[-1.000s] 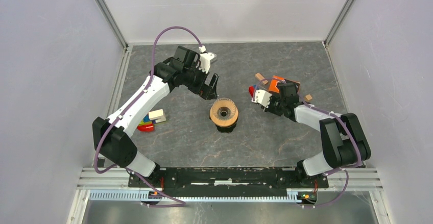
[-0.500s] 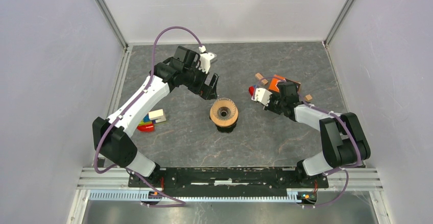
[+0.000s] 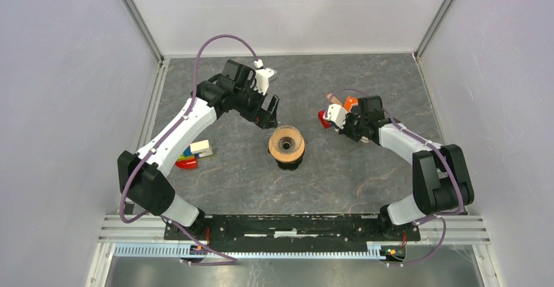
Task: Place the coffee filter in the dripper
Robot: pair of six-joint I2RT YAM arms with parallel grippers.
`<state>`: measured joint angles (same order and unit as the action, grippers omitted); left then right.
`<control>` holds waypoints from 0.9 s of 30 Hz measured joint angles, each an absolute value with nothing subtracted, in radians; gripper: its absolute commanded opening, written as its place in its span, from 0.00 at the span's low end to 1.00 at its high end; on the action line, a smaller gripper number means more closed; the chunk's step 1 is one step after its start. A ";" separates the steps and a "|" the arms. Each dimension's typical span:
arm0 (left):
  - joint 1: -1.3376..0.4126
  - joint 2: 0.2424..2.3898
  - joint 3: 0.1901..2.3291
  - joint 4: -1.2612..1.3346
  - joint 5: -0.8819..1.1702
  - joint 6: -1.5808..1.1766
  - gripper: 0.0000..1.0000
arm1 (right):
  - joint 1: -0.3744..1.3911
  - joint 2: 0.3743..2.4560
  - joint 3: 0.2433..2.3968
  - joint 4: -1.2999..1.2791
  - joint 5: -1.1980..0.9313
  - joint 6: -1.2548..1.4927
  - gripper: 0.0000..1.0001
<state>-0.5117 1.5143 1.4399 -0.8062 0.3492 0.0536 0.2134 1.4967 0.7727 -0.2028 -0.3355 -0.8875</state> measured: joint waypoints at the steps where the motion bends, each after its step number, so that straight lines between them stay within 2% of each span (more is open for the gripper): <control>1: -0.512 1.514 1.439 -0.806 0.349 0.054 1.00 | 0.210 1.497 0.782 -0.213 -0.342 -0.884 0.01; 9: -0.512 1.512 1.438 -0.806 0.350 0.054 1.00 | 0.172 1.544 0.849 -0.286 -0.411 -0.856 0.07; 17: -0.512 1.512 1.433 -0.806 0.349 0.057 1.00 | 0.167 1.603 0.850 -0.294 -0.437 -0.831 0.05; 27: -0.512 1.511 1.433 -0.806 0.349 0.058 1.00 | 0.167 1.604 0.850 -0.292 -0.448 -0.807 0.17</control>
<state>-0.5117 1.5108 1.4330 -0.8062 0.3492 0.0582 0.1673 1.6043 0.8497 -0.2924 -0.4477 -0.8074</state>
